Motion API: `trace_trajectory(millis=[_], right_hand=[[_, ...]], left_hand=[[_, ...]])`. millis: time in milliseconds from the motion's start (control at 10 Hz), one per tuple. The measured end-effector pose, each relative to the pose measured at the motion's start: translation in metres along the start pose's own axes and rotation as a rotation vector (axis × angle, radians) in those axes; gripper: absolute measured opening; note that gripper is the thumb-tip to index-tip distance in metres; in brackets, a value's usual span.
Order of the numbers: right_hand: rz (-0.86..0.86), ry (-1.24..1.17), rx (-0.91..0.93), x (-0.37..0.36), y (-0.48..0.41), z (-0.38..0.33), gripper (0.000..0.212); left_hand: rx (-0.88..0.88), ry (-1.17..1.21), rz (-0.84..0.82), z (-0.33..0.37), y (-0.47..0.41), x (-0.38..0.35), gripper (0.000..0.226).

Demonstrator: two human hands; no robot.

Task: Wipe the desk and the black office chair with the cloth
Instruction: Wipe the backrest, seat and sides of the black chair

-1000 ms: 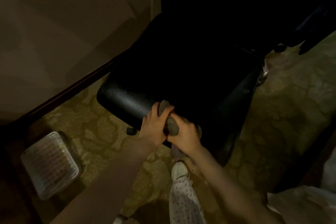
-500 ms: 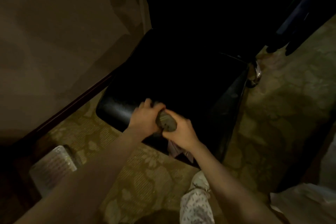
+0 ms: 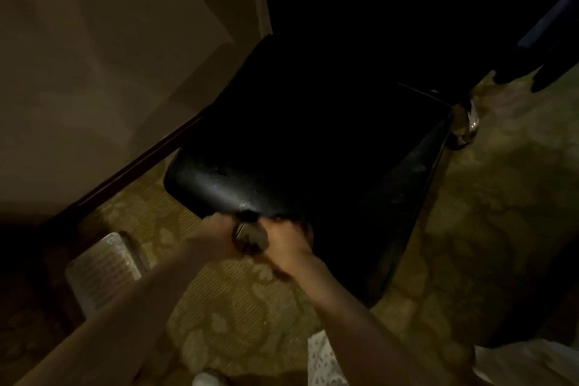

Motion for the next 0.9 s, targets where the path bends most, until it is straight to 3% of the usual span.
trace_trajectory(millis=[100, 200, 300, 500, 700, 900], right_hand=[[-0.310, -0.233, -0.006, -0.041, 0.027, -0.006, 0.042], [-0.230, -0.282, 0.018, -0.028, 0.045, 0.009, 0.050], [-0.056, -0.342, -0.018, 0.021, 0.042, 0.039, 0.061], [0.335, -0.422, -0.063, 0.154, 0.044, 0.122, 0.048], [0.663, -0.177, 0.010, 0.255, 0.032, 0.190, 0.051], [0.532, -0.076, -0.048, 0.244, -0.011, 0.237, 0.056]], left_hand=[[0.124, -0.097, -0.290, -0.024, 0.009, -0.044, 0.019], [0.068, -0.241, -0.278, 0.017, 0.020, -0.015, 0.018], [-0.044, -0.243, -0.137, 0.068, 0.013, 0.019, 0.035], [-0.349, -0.244, 0.178, 0.203, -0.024, 0.114, 0.053], [-0.481, -0.133, 0.424, 0.303, -0.091, 0.155, 0.047], [-0.369, -0.130, 0.357, 0.320, -0.141, 0.121, 0.057]])
Point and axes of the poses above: each hand's wrist, its own y-axis away from the middle knuckle, its own x-axis out of the back of the hand, z = x × y, the point moved 5 cm from there along -y, towards the middle knuckle, and after that the axes turned 1 degree about -y, right-handed, at the moved point
